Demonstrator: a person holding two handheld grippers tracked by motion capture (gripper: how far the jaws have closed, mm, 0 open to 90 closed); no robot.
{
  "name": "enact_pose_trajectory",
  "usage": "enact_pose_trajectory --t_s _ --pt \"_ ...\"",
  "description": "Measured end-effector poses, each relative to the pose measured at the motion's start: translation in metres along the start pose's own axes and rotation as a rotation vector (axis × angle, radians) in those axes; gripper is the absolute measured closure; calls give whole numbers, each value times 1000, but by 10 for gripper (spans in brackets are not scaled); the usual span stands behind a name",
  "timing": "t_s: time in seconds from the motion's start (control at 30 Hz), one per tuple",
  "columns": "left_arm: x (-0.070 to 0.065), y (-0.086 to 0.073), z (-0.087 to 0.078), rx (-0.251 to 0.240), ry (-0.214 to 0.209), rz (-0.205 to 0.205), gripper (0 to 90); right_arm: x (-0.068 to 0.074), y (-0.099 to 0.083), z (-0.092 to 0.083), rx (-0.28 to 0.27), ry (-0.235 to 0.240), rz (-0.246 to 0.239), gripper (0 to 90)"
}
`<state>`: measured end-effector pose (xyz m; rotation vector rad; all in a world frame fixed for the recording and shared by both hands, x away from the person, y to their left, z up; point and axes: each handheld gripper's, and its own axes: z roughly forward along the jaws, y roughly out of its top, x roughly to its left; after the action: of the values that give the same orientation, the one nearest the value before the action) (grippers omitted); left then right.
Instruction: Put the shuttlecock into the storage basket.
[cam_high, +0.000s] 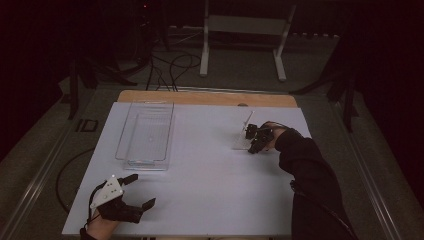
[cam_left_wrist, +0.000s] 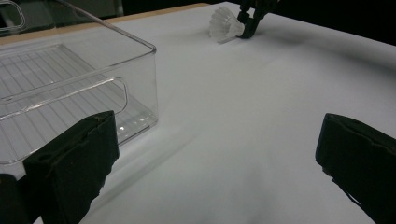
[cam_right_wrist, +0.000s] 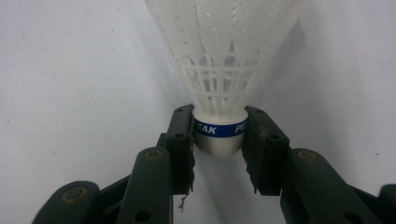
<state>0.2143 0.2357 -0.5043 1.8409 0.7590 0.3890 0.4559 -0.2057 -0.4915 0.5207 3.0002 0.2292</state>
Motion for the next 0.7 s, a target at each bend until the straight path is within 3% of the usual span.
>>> enact_pose_trajectory --t_s 0.33,0.53,0.7 --pt "0 0 1 3 -1 1 2 8 -8 -9 -13 13 -41 655" --pt "-1 1 1 5 -3 1 2 14 -13 -13 11 12 -95 655" --pt "-1 1 2 8 -6 2 2 20 -16 -15 6 7 -101 655"
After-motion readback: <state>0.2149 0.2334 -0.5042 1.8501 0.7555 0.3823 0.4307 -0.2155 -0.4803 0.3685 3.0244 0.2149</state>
